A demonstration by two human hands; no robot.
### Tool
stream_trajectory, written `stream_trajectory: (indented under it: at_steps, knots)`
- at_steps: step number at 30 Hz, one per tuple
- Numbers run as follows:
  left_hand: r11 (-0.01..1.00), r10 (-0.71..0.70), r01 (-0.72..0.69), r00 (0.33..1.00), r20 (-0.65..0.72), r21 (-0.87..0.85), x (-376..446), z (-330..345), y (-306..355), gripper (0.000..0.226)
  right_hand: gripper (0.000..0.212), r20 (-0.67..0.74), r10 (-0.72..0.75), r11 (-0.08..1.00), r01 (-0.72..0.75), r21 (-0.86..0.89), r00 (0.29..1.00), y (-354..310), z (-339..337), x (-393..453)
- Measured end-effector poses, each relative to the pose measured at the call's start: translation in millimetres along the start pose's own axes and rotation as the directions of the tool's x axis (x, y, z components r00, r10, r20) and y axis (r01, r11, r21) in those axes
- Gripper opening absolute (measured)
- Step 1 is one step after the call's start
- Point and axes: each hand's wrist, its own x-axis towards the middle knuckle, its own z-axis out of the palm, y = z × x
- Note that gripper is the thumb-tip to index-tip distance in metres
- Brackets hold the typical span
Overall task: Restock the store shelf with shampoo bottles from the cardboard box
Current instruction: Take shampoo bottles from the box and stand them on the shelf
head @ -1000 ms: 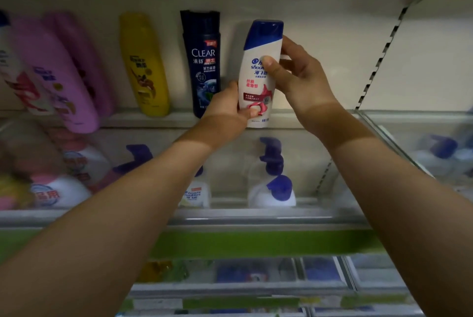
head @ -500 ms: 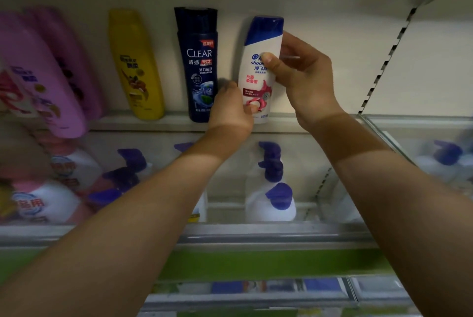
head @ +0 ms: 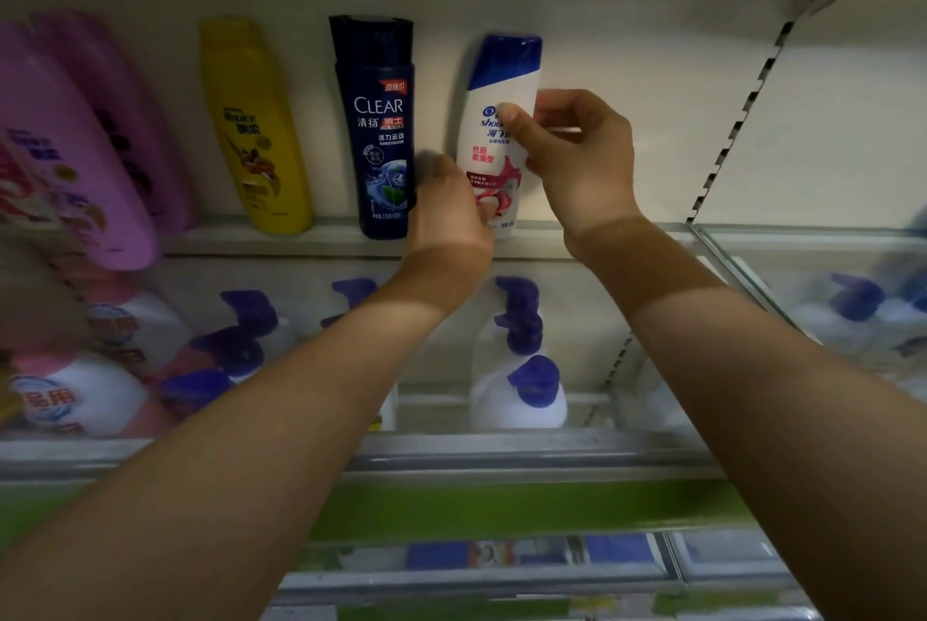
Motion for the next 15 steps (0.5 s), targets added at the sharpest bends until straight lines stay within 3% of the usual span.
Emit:
stream_trajectory:
  at_steps: [6, 15]
  knots:
    - [0.998, -0.041, 0.043, 0.998, 0.044, -0.037, -13, -14, 4, 0.067, 0.037, -0.014, 0.161, 0.985, -0.161, -0.059, 0.987, -12, -16, -19]
    - [0.972, -0.024, 0.049, 0.994, 0.111, -0.23, -87, -86, 21, 0.028, 0.025, 0.068, 0.292, 0.956, -0.294, 0.018, 0.954, -57, -37, -93]
